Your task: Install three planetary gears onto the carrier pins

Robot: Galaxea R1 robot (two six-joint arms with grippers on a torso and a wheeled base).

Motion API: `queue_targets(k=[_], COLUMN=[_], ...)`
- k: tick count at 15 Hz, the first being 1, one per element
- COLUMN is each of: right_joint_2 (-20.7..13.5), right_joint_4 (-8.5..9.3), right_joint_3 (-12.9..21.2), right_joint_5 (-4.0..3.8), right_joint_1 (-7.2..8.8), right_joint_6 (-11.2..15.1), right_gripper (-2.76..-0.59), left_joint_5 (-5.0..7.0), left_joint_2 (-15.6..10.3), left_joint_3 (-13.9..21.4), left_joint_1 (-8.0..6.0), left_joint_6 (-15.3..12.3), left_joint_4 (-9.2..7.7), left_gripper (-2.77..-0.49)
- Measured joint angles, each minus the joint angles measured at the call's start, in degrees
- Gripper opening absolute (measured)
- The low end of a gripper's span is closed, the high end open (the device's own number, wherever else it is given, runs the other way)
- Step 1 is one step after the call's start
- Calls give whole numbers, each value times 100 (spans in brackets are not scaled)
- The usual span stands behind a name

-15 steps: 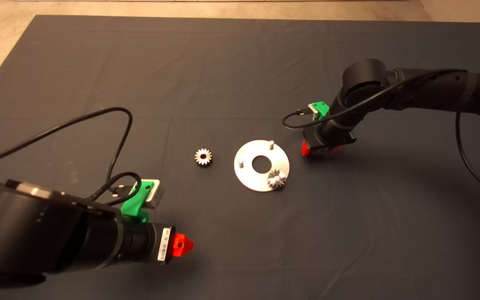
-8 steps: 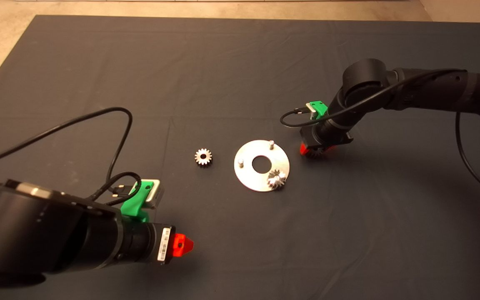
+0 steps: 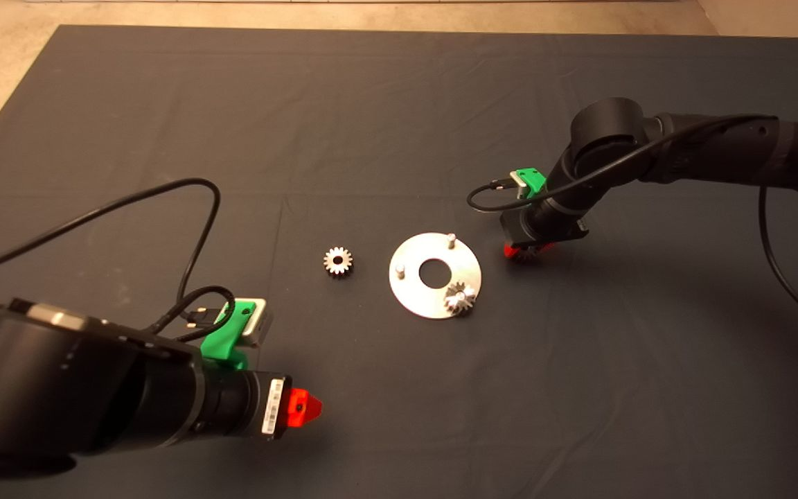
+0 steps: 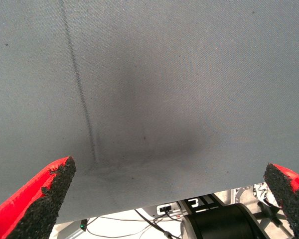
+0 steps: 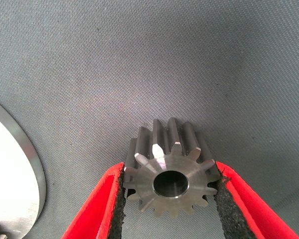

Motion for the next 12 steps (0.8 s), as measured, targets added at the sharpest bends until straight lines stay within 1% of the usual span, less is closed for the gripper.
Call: queue_targets(k=[12], right_joint_2=[0], right_joint_4=[5], right_joint_3=[1], right_joint_5=[-2], right_joint_1=[0], right_joint_6=[0], right_gripper=[-233], left_joint_5=[0], left_joint_2=[-2], left_joint_3=[0], left_joint_1=[0], left_joint_6=[0], left_joint_4=[0], left_gripper=[-50])
